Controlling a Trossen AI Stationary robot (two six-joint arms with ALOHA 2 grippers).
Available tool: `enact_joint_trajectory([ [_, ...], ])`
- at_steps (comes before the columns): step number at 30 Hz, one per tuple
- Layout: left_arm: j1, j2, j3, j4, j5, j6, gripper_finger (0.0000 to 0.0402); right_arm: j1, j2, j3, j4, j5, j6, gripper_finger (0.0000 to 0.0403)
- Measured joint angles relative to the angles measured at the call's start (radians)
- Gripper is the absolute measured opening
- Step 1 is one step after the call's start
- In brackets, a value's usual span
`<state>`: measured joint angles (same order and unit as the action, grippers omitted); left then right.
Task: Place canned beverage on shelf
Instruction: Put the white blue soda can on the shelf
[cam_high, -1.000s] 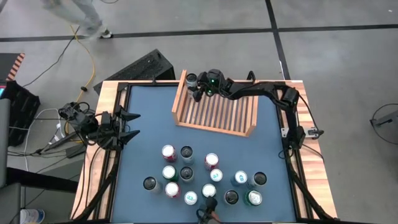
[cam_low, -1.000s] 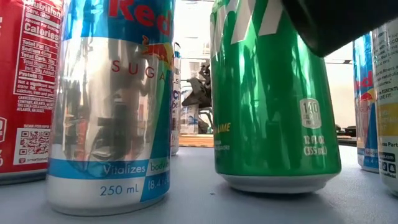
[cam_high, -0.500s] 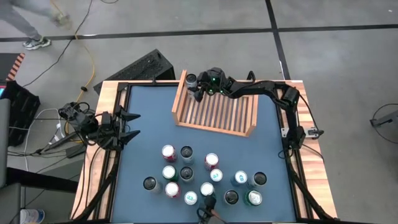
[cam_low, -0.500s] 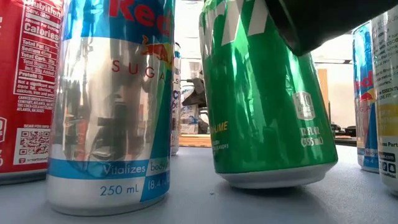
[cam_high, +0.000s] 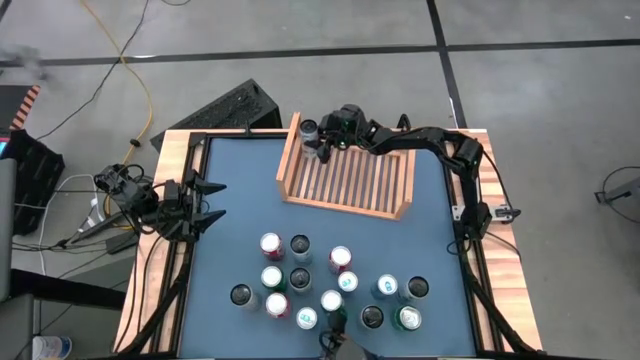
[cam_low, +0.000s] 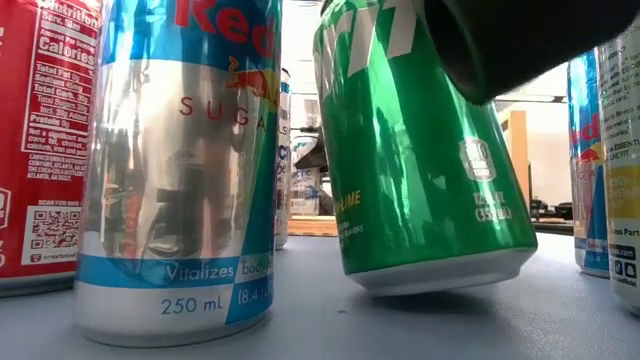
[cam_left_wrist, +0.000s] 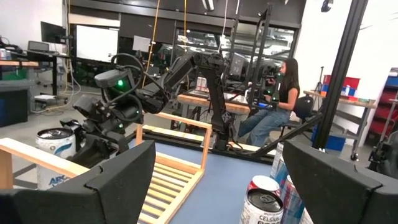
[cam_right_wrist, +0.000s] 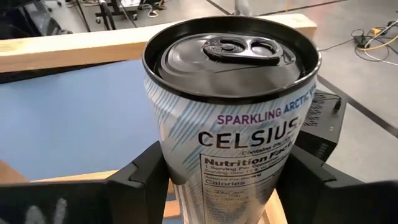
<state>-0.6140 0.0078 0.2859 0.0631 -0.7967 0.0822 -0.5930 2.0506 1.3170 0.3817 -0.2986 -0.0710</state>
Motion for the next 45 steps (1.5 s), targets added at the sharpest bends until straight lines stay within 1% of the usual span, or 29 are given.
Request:
enact_joint_trajectory([
  [4,0.0,0.0,0.0,-0.002,0.0,0.0,0.0341,0.001,0.0,0.0,-0.03,-0.044,-0.043,0.023],
  [14,0.0,0.0,0.0,-0.003,0.0,0.0,0.0341,-0.013,0.003,0.0,-0.013,-0.043,-0.053,0.023],
  [16,0.0,0.0,0.0,-0.002,0.0,0.001,0.0341,-0.014,0.03,0.001,0.054,-0.044,-0.038,0.023],
  [19,0.0,0.0,0.0,-0.002,0.002,0.002,0.0341,-0.022,0.034,0.005,0.013,-0.045,-0.013,0.023],
  [24,0.0,0.0,0.0,-0.003,0.01,0.008,0.0341,-0.039,0.031,0.011,0.027,-0.044,-0.018,0.023],
  [28,0.0,0.0,0.0,-0.003,0.007,0.009,0.0341,-0.054,0.032,0.011,0.027,-0.09,-0.013,0.023],
  [35,0.0,0.0,0.0,-0.002,0.007,0.002,0.0341,-0.052,0.032,0.011,0.03,-0.124,-0.015,0.023],
  [45,0.0,0.0,0.0,0.001,0.006,0.0,0.0341,-0.055,0.032,0.011,0.033,-0.117,-0.008,0.023],
])
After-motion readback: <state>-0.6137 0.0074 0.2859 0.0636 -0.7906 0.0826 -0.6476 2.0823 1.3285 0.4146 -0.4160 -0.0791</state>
